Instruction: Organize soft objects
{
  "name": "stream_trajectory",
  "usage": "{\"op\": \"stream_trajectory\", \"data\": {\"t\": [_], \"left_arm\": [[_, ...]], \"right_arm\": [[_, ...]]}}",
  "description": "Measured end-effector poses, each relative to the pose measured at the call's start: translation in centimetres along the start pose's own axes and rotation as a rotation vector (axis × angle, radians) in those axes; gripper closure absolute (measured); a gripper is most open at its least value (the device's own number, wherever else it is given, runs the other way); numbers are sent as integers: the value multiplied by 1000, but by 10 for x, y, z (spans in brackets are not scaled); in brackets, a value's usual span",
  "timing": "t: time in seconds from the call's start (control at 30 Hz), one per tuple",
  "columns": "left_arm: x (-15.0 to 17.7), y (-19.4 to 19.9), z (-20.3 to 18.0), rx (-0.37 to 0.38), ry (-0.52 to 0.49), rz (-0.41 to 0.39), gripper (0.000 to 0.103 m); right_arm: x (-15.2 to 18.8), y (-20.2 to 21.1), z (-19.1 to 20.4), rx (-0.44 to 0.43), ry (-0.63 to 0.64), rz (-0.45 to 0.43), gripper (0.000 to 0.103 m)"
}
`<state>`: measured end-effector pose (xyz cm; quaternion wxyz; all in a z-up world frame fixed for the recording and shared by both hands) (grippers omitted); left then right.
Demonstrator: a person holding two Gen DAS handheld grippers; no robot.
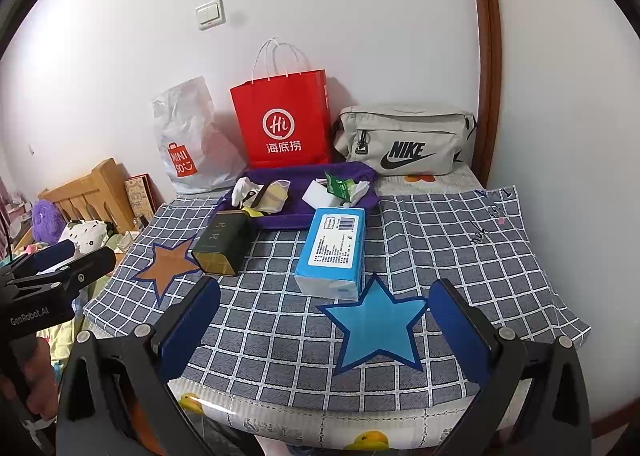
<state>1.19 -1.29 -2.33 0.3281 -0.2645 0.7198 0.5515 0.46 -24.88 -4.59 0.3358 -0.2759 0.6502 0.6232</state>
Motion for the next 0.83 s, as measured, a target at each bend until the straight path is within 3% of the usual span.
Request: {"op": "stream_trajectory", "data": {"t": [0.63,0.83], "left_arm": [[0,0,2,-2,-3,2,2],[1,-14,4,-19,0,18,1]], "right_arm": [[2,-2,2,-17,4,0,0],[2,-20,2,-38,8,18,0]]}}
Point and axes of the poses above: each gripper's, at about its wrist camera, not at the fingertips, and y roughly against the way its jaws point, z to its left, x to its underside, the point moved 2 cm from there along -y, roughly the way its jaws point, and after that the axes turned 13 degrees about x, right-handed, at the moved point
